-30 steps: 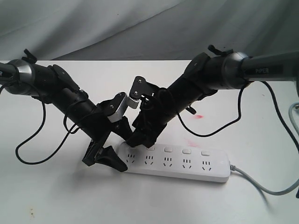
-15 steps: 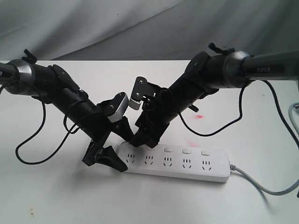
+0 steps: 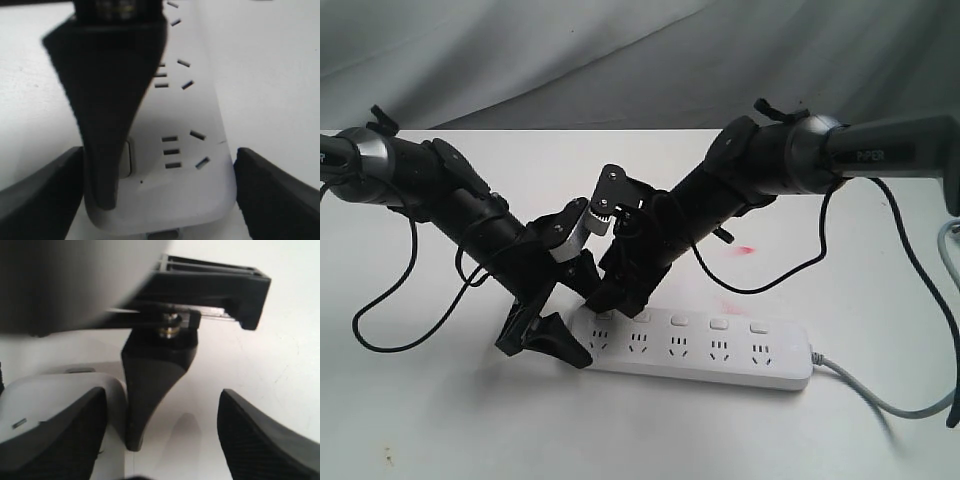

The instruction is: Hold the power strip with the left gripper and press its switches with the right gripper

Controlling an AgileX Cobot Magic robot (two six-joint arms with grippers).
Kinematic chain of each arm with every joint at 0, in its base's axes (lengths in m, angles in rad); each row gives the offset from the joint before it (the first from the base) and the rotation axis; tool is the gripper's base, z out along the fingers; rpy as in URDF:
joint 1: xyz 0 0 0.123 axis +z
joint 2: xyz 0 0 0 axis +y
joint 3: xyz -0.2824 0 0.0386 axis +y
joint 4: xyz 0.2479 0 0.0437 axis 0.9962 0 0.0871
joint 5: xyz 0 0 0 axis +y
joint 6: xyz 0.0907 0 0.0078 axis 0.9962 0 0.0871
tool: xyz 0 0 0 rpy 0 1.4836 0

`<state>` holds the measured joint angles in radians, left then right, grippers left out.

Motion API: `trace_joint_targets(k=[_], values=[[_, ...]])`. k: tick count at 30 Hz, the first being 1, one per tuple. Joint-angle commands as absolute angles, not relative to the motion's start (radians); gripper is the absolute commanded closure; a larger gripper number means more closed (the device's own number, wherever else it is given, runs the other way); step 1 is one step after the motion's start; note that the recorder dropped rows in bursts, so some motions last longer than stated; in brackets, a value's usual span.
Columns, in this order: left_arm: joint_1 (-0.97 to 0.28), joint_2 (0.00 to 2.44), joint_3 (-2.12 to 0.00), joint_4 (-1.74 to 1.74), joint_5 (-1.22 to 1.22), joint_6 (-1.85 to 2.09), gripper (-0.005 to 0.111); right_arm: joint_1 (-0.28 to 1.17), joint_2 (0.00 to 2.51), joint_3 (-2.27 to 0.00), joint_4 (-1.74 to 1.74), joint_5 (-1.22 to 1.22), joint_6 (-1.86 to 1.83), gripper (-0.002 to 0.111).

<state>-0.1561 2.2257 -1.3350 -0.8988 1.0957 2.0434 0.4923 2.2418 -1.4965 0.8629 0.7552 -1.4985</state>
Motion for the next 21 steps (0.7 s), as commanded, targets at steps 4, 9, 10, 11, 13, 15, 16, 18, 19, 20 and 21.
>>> trace_joint_targets(k=[4, 9, 10, 11, 13, 15, 16, 18, 19, 20, 21], values=[[-0.162, 2.226, -1.331, -0.902, 1.097, 2.043, 0.107, 0.499, 2.272, -1.486, 0.729, 0.715, -1.501, 0.049], [-0.162, 2.226, -1.331, -0.902, 1.097, 2.043, 0.107, 0.499, 2.272, -1.484, 0.715, 0.736, -1.494, 0.049], [-0.162, 2.226, -1.331, -0.902, 1.097, 2.043, 0.107, 0.499, 2.272, -1.484, 0.709, 0.738, -1.494, 0.049], [-0.162, 2.226, -1.331, -0.902, 1.097, 2.043, 0.107, 0.499, 2.272, -1.484, 0.698, 0.738, -1.494, 0.049], [-0.162, 2.226, -1.331, -0.902, 1.097, 2.043, 0.107, 0.499, 2.272, -1.484, 0.696, 0.738, -1.494, 0.049], [-0.162, 2.226, -1.331, -0.902, 1.097, 2.043, 0.107, 0.501, 2.272, -1.484, 0.689, 0.745, -1.494, 0.049], [-0.162, 2.226, -1.331, -0.902, 1.097, 2.043, 0.107, 0.501, 2.272, -1.484, 0.683, 0.750, -1.494, 0.049], [-0.162, 2.226, -1.331, -0.902, 1.097, 2.043, 0.107, 0.501, 2.272, -1.484, 0.676, 0.766, -1.494, 0.049], [-0.162, 2.226, -1.331, -0.902, 1.097, 2.043, 0.107, 0.501, 2.272, -1.484, 0.671, 0.768, -1.494, 0.049], [-0.162, 2.226, -1.331, -0.902, 1.097, 2.043, 0.107, 0.501, 2.272, -1.484, 0.668, 0.768, -1.494, 0.049], [-0.162, 2.226, -1.331, -0.902, 1.097, 2.043, 0.107, 0.501, 2.272, -1.484, 0.668, 0.768, -1.494, 0.049]])
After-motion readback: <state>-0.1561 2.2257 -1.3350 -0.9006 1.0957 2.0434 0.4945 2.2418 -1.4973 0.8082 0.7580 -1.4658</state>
